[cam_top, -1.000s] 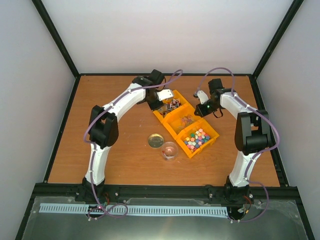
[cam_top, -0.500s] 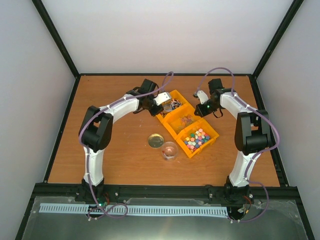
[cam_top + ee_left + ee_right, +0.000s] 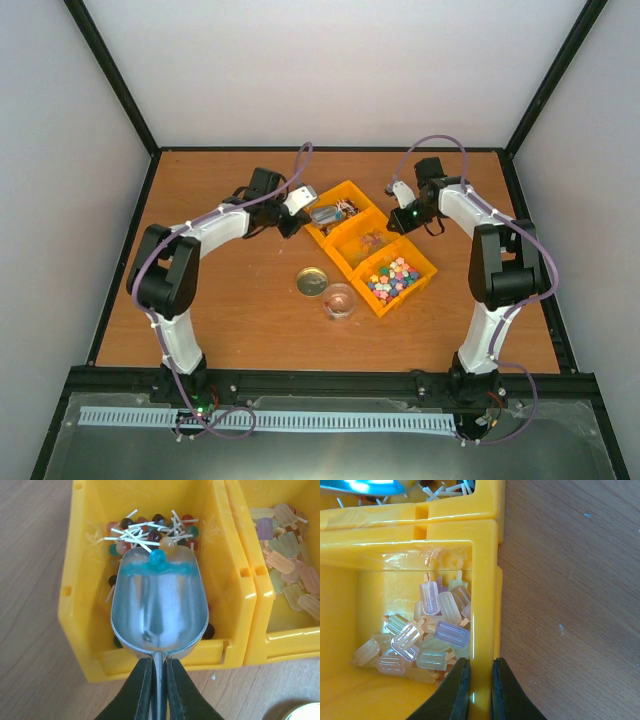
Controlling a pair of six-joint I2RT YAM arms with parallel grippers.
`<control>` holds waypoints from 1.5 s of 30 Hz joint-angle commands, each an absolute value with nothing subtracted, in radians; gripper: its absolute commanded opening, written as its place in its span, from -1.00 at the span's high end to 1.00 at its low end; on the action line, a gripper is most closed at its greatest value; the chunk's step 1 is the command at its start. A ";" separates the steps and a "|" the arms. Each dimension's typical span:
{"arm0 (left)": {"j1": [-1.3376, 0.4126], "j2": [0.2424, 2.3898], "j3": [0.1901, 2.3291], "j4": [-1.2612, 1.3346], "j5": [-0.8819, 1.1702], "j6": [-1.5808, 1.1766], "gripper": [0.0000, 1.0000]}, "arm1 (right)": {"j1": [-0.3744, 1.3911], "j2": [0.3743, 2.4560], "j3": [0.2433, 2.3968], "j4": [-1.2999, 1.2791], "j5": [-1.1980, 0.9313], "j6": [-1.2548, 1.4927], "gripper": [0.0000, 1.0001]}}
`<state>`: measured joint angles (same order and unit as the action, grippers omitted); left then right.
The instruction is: Pack the candies
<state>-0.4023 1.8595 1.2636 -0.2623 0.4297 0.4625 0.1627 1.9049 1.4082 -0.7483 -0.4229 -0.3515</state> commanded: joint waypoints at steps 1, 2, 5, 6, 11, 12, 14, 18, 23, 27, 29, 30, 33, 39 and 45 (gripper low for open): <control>-0.377 1.797 1.199 -0.126 0.496 0.439 0.98 | 0.158 1.931 1.417 -0.739 -0.391 -0.333 0.95; -0.374 1.790 1.184 -0.106 0.503 0.436 0.99 | 0.158 1.932 1.417 -0.740 -0.390 -0.332 0.94; -0.366 1.770 1.140 -0.058 0.530 0.434 0.98 | 0.157 1.934 1.418 -0.740 -0.387 -0.333 0.94; -0.362 1.763 1.123 -0.036 0.542 0.430 0.98 | 0.157 1.934 1.418 -0.739 -0.387 -0.332 0.95; -0.337 1.713 1.040 0.089 0.612 0.412 0.98 | 0.156 1.937 1.419 -0.739 -0.385 -0.332 0.94; -0.333 1.703 1.024 0.113 0.628 0.412 0.98 | 0.155 1.940 1.419 -0.739 -0.385 -0.333 0.94; -0.328 1.686 0.999 0.143 0.651 0.417 0.99 | 0.155 1.942 1.420 -0.739 -0.384 -0.333 0.94; -0.327 1.681 1.015 0.102 0.630 0.434 0.98 | 0.155 1.941 1.422 -0.741 -0.385 -0.332 0.95; -0.327 1.689 1.123 -0.122 0.539 0.529 0.98 | 0.155 1.937 1.422 -0.742 -0.387 -0.331 0.94; -0.328 1.685 1.223 -0.323 0.455 0.615 0.99 | 0.155 1.936 1.424 -0.742 -0.389 -0.330 0.94; -0.328 1.692 1.273 -0.419 0.429 0.649 0.98 | 0.155 1.939 1.426 -0.744 -0.390 -0.330 0.94; -0.330 1.697 1.293 -0.468 0.412 0.671 0.98 | 0.155 1.941 1.428 -0.745 -0.391 -0.331 0.94; -0.339 1.723 1.351 -0.579 0.354 0.711 0.98 | 0.155 1.941 1.433 -0.750 -0.397 -0.328 0.95; -0.387 1.804 1.498 -0.767 0.207 0.743 0.99 | 0.156 1.947 1.440 -0.757 -0.408 -0.328 0.94; -0.447 1.901 1.627 -0.888 0.096 0.715 0.98 | 0.156 1.945 1.436 -0.752 -0.403 -0.329 0.95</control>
